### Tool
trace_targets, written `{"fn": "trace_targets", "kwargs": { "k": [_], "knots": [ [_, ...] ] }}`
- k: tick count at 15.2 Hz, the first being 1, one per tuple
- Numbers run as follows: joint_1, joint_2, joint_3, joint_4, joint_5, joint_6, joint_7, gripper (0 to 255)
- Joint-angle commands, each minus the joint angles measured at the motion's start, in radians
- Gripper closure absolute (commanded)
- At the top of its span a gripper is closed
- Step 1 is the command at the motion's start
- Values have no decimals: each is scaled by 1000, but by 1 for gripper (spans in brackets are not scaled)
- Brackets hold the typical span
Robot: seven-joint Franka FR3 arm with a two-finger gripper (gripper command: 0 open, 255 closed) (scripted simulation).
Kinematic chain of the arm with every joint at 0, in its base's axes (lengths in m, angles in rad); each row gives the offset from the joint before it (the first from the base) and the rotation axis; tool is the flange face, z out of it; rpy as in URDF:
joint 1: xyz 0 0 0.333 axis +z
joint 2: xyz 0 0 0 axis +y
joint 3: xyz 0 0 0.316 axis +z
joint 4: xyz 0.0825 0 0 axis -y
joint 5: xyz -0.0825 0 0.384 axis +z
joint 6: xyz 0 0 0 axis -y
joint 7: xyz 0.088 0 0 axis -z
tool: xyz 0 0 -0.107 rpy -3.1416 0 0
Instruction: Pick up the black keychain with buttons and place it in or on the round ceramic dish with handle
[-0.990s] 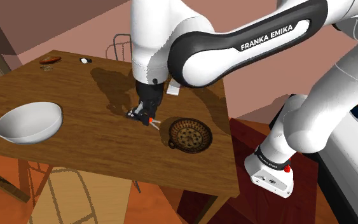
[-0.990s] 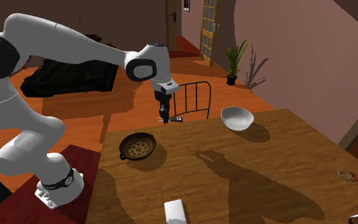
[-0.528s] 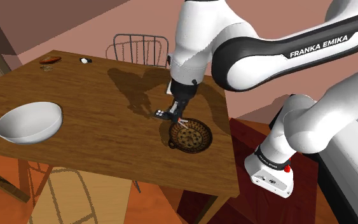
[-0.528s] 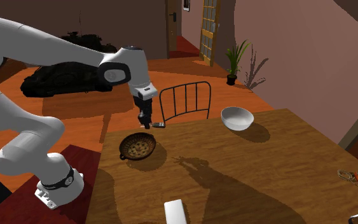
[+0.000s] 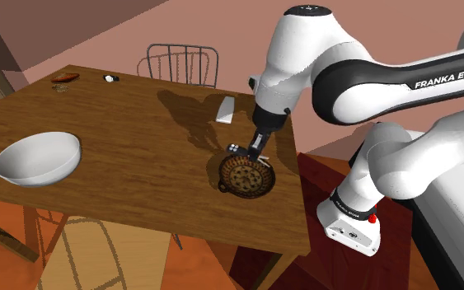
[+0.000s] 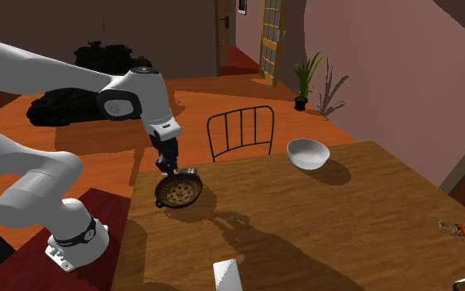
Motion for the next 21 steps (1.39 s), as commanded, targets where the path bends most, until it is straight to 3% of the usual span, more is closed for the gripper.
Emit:
{"fn": "trace_targets", "kwargs": {
  "k": [1,11,19,20,21],
  "knots": [
    [2,1,2,-25,4,27,-2,255],
    [4,66,34,-122,21,187,4,255],
    [4,68,35,-123,21,190,4,255],
    [4,68,35,-123,21,190,4,0],
    [4,68,35,-123,21,190,4,0]
  ]
}}
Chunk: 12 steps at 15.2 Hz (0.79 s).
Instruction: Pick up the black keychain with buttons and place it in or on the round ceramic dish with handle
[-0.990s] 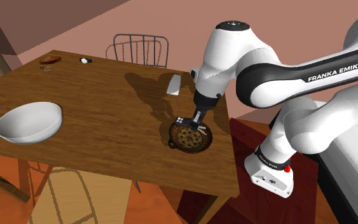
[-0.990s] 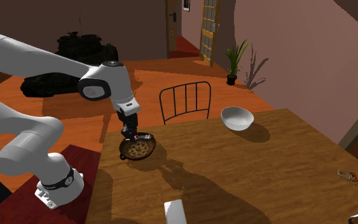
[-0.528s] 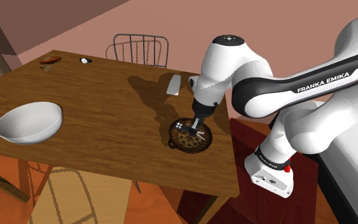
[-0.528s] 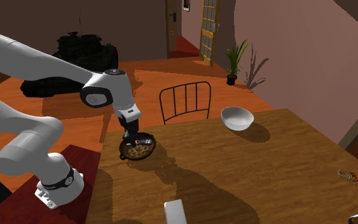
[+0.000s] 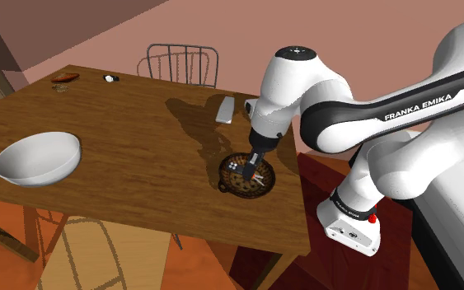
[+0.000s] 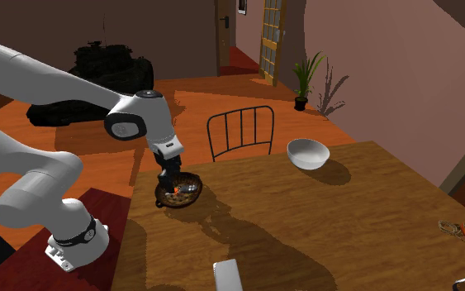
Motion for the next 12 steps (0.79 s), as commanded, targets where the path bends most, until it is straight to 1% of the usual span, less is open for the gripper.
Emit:
{"fn": "trace_targets", "kwargs": {
  "k": [1,4,8,12],
  "knots": [
    [0,0,0,0,0,0,0,0],
    [0,0,0,0,0,0,0,0],
    [3,-74,-28,84,-12,-157,-2,0],
    [4,-74,-29,84,-12,-157,-2,0]
  ]
}}
